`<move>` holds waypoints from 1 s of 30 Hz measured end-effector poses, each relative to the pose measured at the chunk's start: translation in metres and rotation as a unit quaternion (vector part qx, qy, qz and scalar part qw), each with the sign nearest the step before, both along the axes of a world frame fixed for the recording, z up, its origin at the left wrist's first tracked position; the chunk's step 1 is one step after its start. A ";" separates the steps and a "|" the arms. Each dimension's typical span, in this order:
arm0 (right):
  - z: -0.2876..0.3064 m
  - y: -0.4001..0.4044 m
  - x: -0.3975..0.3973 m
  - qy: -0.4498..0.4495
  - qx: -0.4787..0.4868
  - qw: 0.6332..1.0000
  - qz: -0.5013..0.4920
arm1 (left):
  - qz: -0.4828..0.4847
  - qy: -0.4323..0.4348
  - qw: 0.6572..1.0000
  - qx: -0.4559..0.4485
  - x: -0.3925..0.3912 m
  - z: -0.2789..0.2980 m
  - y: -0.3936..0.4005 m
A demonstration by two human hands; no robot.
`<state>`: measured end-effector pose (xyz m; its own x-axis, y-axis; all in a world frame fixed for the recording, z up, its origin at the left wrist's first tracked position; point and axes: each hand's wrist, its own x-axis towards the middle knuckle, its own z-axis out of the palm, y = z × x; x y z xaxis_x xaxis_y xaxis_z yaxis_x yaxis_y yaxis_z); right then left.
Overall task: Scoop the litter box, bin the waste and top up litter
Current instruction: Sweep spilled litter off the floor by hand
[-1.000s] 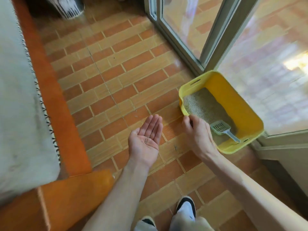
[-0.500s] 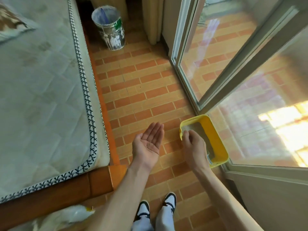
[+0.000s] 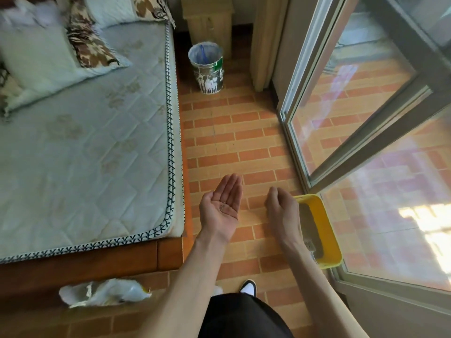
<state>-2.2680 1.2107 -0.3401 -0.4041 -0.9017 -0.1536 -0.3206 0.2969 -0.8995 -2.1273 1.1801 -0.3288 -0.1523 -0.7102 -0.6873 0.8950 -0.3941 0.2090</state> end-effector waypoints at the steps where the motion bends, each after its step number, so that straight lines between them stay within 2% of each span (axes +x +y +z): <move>1: 0.002 -0.004 0.002 -0.003 0.001 1.000 0.007 | 0.011 -0.003 1.000 0.001 0.000 0.002 0.000; 6: 0.012 -0.034 0.013 -0.040 0.004 0.999 0.035 | 0.044 -0.022 0.999 -0.007 0.008 0.017 -0.020; 12: 0.020 -0.093 0.021 -0.021 0.001 0.997 0.069 | 0.055 -0.029 0.998 -0.031 0.023 0.026 -0.078; 20: 0.039 -0.212 0.043 0.002 -0.024 0.996 0.089 | 0.036 -0.030 0.997 -0.063 0.054 0.037 -0.201; 30: 0.055 -0.362 0.074 0.008 -0.033 0.999 0.042 | 0.025 -0.014 0.996 -0.088 0.095 0.051 -0.354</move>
<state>-2.1940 0.8483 -0.2850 -0.3284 -0.9406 -0.0860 -0.3563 0.2077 -0.9110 -2.0324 0.8257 -0.2780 -0.0960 -0.8266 -0.5546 0.9060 -0.3033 0.2952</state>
